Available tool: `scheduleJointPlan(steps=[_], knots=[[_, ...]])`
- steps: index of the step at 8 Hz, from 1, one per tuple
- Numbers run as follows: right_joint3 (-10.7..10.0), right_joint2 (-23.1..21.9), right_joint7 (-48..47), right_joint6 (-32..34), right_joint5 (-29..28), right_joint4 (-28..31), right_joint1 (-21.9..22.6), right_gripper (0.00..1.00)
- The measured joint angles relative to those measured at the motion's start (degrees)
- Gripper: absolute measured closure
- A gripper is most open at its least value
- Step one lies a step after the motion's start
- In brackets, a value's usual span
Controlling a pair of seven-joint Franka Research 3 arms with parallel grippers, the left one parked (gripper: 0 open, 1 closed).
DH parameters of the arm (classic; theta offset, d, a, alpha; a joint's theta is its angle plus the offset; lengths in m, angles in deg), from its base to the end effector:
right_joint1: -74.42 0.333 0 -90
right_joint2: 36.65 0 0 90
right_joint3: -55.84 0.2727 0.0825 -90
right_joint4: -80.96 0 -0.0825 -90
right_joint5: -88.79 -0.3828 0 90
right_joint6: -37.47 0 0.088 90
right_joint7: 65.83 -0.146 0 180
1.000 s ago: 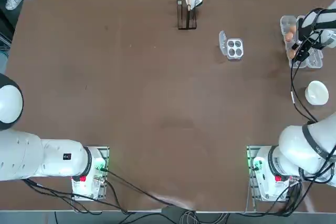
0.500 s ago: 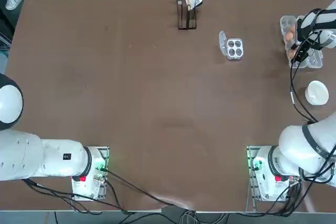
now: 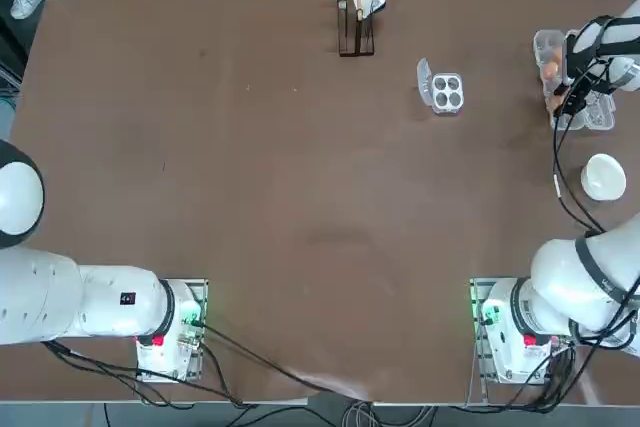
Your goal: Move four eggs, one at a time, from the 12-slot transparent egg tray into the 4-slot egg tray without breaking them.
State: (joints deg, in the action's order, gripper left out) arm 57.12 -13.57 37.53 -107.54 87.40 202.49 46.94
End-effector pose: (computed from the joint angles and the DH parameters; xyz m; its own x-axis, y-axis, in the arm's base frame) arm 0.5036 -0.2467 0.1419 0.2431 0.9698 0.0206 0.9699 -0.2434 0.0118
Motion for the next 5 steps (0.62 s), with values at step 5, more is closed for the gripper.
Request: scheduleJointPlan(steps=[5], knots=[[0.0, 0.2, 0.0, 0.0, -0.1, 0.0, 0.0, 0.43]])
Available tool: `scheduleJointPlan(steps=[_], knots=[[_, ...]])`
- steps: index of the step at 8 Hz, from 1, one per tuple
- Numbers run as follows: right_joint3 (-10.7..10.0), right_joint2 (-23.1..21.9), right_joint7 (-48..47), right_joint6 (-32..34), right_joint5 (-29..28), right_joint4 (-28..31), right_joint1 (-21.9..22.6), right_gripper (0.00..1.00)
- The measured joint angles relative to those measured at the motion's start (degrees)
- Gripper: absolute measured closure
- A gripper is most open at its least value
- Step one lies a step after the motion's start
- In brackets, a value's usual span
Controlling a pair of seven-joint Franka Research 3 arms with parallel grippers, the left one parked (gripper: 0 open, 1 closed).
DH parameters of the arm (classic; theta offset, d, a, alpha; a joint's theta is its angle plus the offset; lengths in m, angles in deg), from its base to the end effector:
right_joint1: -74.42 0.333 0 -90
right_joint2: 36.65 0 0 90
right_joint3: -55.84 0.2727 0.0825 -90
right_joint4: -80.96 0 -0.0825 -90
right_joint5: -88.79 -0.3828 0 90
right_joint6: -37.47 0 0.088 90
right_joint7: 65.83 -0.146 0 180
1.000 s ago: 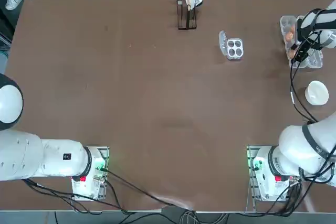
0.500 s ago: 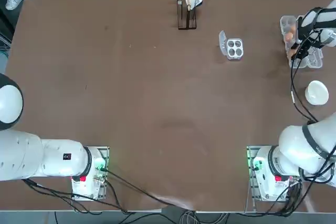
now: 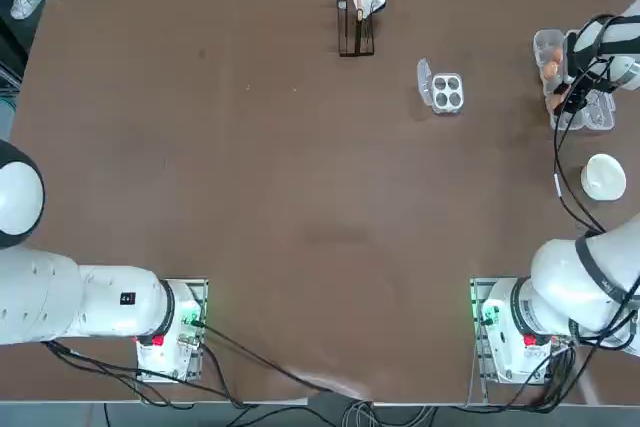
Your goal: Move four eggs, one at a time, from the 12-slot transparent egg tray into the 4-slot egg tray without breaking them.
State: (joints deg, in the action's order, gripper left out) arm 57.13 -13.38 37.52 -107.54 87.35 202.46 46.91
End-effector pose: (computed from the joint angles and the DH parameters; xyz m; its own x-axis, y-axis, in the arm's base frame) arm 0.5031 -0.2467 0.1403 0.2444 0.9694 0.0218 0.9696 -0.2446 0.0092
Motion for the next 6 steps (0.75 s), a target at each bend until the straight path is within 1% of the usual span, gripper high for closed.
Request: scheduleJointPlan(steps=[2, 4, 6], knots=[[0.0, 0.0, -0.2, 0.4, -0.1, -0.3, 0.0, 0.43], [0.0, -0.5, -1.7, 5.2, -0.1, -2.8, -0.1, 0.43], [0.0, -2.3, -3.5, 9.5, -0.2, -5.0, -0.1, 0.43]])
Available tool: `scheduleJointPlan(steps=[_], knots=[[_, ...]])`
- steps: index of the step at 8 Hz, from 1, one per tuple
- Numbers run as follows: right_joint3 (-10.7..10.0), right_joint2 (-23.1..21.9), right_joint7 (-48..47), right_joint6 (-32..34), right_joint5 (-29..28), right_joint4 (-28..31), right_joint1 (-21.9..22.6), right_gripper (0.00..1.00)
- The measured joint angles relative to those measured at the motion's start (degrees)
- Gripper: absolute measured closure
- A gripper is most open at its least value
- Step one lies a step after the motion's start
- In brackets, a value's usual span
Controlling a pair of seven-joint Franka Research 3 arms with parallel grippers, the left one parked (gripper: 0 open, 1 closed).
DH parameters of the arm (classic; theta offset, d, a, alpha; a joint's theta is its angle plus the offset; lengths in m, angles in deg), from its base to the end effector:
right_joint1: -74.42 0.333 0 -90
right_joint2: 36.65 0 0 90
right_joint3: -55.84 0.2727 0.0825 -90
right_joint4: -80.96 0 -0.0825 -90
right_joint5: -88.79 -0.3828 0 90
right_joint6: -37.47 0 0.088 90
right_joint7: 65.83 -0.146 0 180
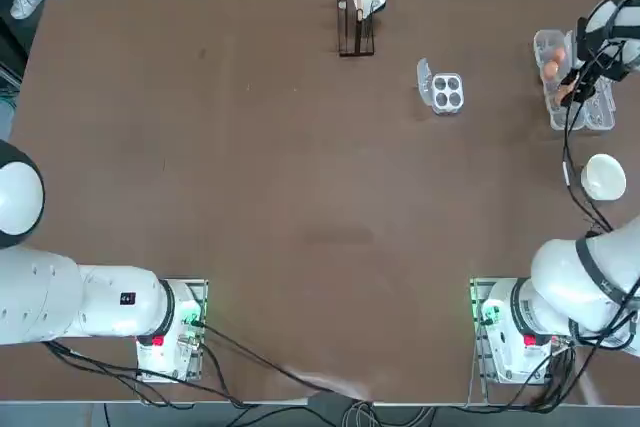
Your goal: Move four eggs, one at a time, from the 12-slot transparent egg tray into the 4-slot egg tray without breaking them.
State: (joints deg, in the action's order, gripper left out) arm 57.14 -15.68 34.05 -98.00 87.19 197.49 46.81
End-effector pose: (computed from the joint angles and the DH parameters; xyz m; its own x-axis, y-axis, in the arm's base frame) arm 0.5178 -0.2544 0.1827 0.3038 0.9522 0.0327 0.9525 -0.3029 -0.0305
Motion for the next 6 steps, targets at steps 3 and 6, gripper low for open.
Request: scheduleJointPlan(steps=[3, 6], knots=[[0.8, -3.1, -5.2, 3.9, 0.0, -0.3, 0.4, 0.43], [2.0, -7.9, -18.7, 11.5, -0.1, -0.4, 5.6, 0.43]])
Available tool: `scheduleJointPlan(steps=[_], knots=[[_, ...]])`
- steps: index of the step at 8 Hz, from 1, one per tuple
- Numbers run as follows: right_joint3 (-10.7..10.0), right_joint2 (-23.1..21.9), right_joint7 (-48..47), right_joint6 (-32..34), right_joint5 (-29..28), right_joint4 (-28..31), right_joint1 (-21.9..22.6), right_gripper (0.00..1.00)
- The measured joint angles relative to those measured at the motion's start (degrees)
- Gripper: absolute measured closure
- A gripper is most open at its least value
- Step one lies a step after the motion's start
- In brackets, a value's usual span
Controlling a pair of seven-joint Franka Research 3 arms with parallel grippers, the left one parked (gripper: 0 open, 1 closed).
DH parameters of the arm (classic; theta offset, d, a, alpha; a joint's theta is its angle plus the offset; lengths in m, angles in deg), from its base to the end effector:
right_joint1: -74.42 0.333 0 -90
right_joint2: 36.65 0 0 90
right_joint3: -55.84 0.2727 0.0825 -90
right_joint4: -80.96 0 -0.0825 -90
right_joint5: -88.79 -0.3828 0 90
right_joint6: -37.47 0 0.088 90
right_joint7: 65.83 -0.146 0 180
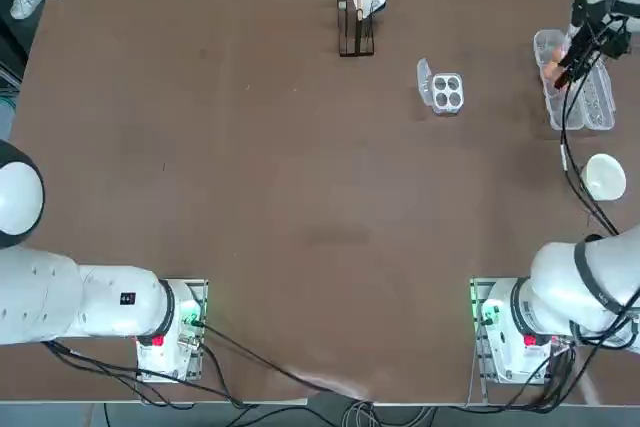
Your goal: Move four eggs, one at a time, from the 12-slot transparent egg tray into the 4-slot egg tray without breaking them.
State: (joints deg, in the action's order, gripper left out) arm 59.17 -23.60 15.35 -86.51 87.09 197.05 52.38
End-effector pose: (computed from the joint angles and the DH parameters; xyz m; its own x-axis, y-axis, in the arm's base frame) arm 0.5364 -0.1791 0.2493 0.4794 0.8773 0.0219 0.8746 -0.4756 -0.0944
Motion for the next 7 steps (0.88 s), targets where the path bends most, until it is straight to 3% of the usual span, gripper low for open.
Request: scheduleJointPlan(steps=[3, 7], knots=[[0.4, -3.6, -16.2, 3.9, -0.2, 0.0, 7.0, 0.43], [1.2, -3.8, -41.1, 3.6, -2.6, 0.1, 18.5, 0.43]])
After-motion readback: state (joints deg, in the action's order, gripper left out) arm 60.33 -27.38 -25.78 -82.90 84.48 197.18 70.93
